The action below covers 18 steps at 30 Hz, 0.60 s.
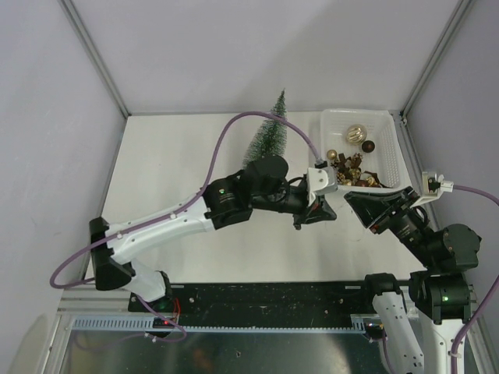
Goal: Decorate the small christmas tree
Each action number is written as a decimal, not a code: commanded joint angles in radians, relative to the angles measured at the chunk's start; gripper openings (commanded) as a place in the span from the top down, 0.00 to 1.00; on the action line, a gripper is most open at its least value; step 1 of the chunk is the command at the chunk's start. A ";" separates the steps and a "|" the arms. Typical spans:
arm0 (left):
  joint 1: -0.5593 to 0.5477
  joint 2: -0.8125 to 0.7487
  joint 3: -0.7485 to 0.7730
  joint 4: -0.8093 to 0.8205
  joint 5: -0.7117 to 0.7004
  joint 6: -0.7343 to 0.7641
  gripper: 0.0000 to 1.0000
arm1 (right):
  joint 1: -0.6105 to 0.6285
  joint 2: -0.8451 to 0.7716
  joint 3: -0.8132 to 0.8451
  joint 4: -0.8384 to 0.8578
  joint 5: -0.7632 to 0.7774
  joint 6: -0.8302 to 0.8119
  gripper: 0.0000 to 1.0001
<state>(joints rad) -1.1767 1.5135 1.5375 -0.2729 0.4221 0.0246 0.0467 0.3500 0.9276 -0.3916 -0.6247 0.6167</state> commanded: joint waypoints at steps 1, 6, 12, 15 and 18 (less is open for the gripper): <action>0.020 -0.115 -0.037 -0.073 0.014 0.047 1.00 | 0.004 -0.013 -0.001 0.016 0.002 0.002 0.66; 0.055 -0.185 -0.086 -0.136 0.077 0.084 1.00 | 0.004 -0.014 -0.002 0.014 -0.020 0.008 0.53; 0.060 -0.234 -0.100 -0.257 0.139 0.197 1.00 | 0.004 -0.011 0.009 -0.008 -0.047 0.001 0.48; 0.060 -0.255 -0.099 -0.300 0.143 0.247 1.00 | 0.004 -0.009 0.013 -0.031 -0.057 -0.007 0.47; 0.060 -0.278 -0.088 -0.339 0.133 0.286 1.00 | 0.005 -0.016 0.013 -0.072 -0.061 -0.020 0.47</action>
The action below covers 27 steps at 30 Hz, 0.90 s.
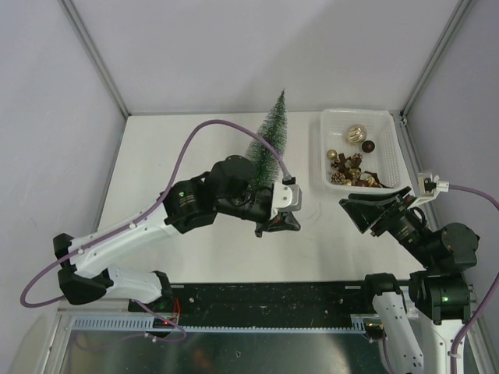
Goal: Decorate the small christmas tree
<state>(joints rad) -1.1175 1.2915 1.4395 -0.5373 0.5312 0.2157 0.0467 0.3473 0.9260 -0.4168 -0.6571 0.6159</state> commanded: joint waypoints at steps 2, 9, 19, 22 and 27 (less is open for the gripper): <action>-0.001 -0.082 0.013 -0.086 0.012 0.119 1.00 | 0.004 -0.020 0.014 -0.083 -0.024 -0.033 0.47; -0.033 -0.184 -0.007 -0.158 -0.015 0.177 1.00 | 0.004 -0.014 0.013 -0.153 0.016 -0.078 0.46; -0.042 -0.344 -0.087 -0.319 -0.089 0.297 1.00 | 0.007 0.065 -0.013 -0.049 0.052 -0.077 0.47; -0.042 -0.353 -0.036 -0.360 -0.121 0.319 1.00 | 0.006 0.103 -0.048 0.012 0.043 -0.067 0.47; -0.043 -0.349 0.114 -0.410 -0.187 0.330 1.00 | 0.010 0.156 -0.089 0.073 0.043 -0.072 0.48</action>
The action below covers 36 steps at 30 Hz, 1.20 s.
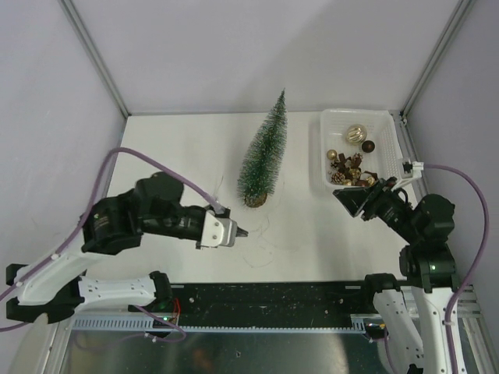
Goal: Decorate the small christmas tree
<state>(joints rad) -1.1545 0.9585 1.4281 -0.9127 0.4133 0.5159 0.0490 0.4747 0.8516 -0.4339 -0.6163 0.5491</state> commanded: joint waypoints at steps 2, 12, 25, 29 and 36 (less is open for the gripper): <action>-0.005 -0.037 0.134 -0.057 -0.114 0.023 1.00 | 0.010 0.046 -0.018 0.099 0.011 -0.017 0.48; -0.001 -0.236 -0.051 -0.094 -0.495 0.043 1.00 | 0.036 0.141 -0.019 0.208 0.042 -0.024 0.49; 0.038 -0.423 -0.122 -0.145 -0.945 0.018 0.99 | 0.090 0.254 -0.011 0.319 0.082 -0.039 0.49; 0.038 -0.464 -0.087 -0.160 -1.076 0.030 0.99 | 0.090 0.290 0.000 0.346 0.086 -0.044 0.49; 0.056 -0.474 -0.065 -0.156 -1.194 0.010 0.93 | 0.093 0.342 0.018 0.395 0.084 -0.030 0.49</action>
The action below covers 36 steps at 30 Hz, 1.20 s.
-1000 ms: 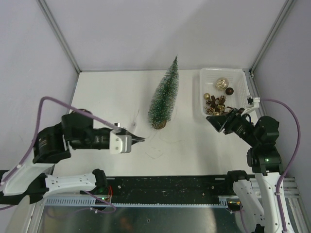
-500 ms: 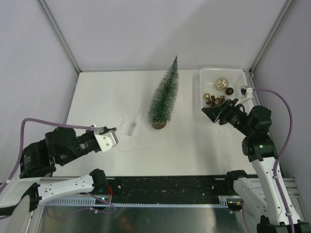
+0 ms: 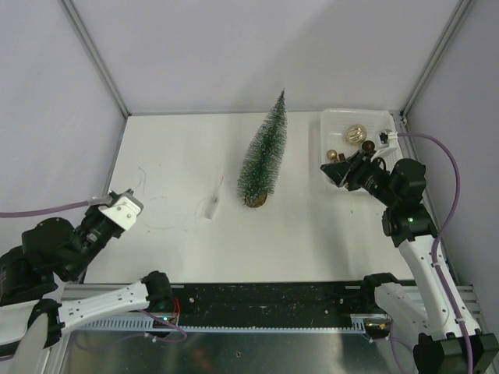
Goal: Decorate the small christmas tree
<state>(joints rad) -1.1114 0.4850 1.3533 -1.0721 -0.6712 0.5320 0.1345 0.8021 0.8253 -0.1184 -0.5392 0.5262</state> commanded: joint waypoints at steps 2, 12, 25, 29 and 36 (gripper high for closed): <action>0.014 0.003 -0.014 0.013 -0.112 -0.023 0.90 | 0.013 0.023 0.050 0.085 0.010 -0.009 0.49; 0.183 0.359 0.002 0.096 0.050 -0.175 0.94 | 0.015 0.026 0.064 0.068 0.031 -0.022 0.49; 0.781 0.657 0.038 0.292 0.389 -0.315 1.00 | 0.016 0.004 0.080 0.028 0.034 -0.049 0.49; 0.821 0.756 0.012 0.324 0.327 -0.406 1.00 | 0.016 0.014 0.080 0.032 0.030 -0.050 0.49; 0.772 0.961 -0.003 0.416 0.349 -0.483 1.00 | 0.016 0.025 0.080 0.042 0.023 -0.052 0.50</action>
<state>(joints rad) -0.3016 1.3655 1.3525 -0.7444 -0.3283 0.1234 0.1432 0.8253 0.8589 -0.1032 -0.5121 0.4950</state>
